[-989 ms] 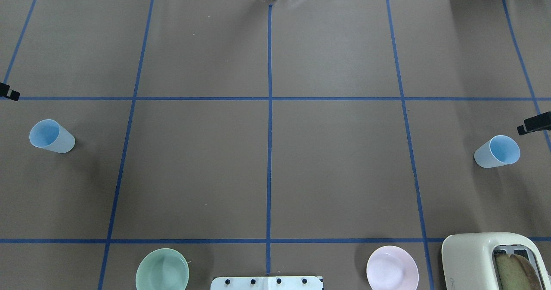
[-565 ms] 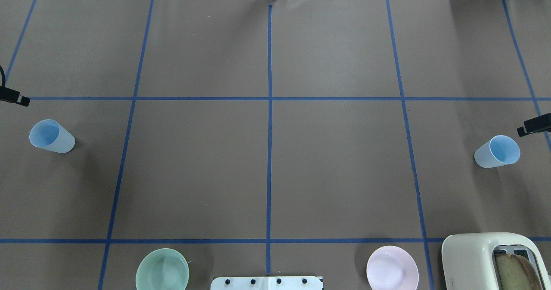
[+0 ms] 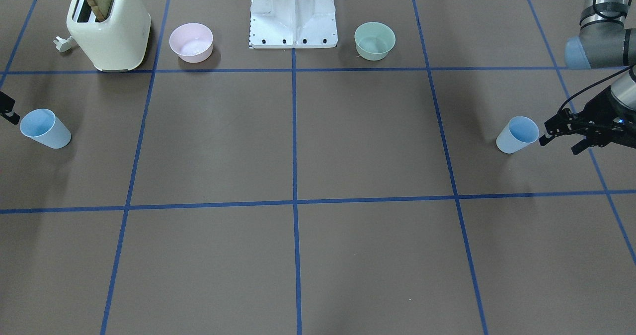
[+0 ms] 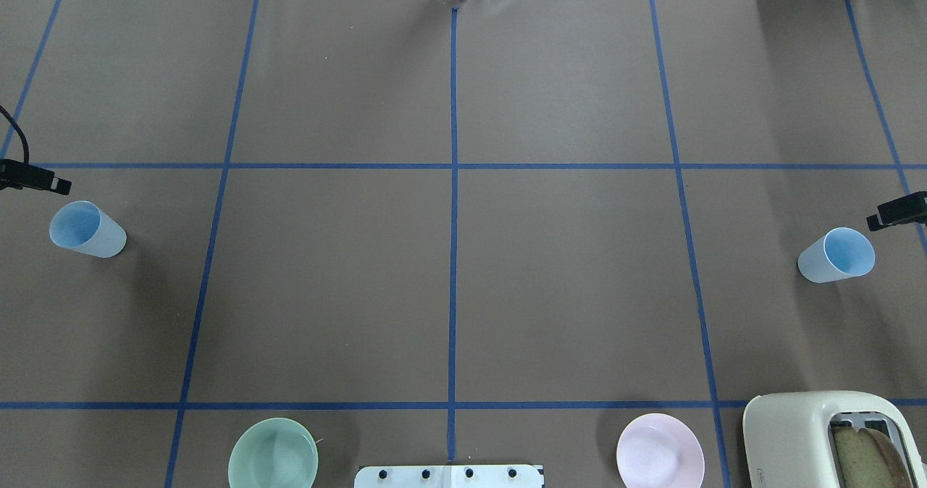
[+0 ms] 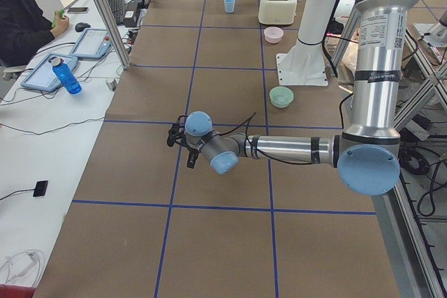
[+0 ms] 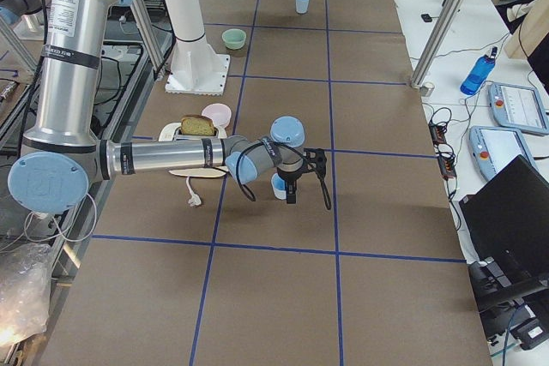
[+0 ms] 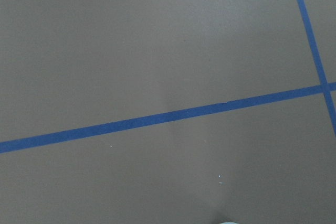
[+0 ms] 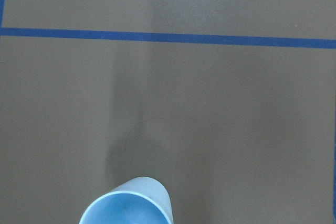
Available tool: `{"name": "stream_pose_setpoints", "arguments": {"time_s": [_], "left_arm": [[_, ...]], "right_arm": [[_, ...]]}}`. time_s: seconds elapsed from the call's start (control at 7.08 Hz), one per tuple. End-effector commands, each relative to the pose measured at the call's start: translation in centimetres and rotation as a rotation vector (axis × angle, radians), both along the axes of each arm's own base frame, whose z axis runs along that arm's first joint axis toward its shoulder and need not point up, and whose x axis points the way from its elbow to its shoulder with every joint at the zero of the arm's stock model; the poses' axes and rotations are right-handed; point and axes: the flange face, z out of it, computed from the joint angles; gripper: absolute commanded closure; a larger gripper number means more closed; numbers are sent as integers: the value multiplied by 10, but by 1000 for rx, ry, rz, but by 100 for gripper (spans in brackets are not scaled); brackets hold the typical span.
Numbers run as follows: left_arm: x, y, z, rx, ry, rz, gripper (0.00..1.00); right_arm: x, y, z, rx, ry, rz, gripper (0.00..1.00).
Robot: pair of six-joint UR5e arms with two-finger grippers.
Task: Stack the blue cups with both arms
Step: 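Lower the left gripper onto its light-blue cup while the right gripper descends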
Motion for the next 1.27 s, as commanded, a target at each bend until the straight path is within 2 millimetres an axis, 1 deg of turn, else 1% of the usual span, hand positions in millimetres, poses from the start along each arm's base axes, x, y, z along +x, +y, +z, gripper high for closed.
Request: {"name": "stream_pose_setpoints", "arguments": {"time_s": [0.0, 0.28, 0.71, 0.85, 1.13], "left_arm": [[8, 11, 3, 0, 6, 8, 2], [17, 27, 8, 0, 17, -1, 2], [17, 27, 8, -1, 20, -2, 4], [17, 27, 8, -1, 20, -2, 11], [25, 29, 8, 1, 14, 4, 18]], "right_arm": [[0, 0, 1, -3, 1, 0, 0], [0, 0, 1, -2, 1, -1, 0], [0, 0, 1, -2, 1, -1, 0], [-1, 0, 0, 0, 0, -1, 0], [-1, -1, -1, 3, -1, -1, 0]]}}
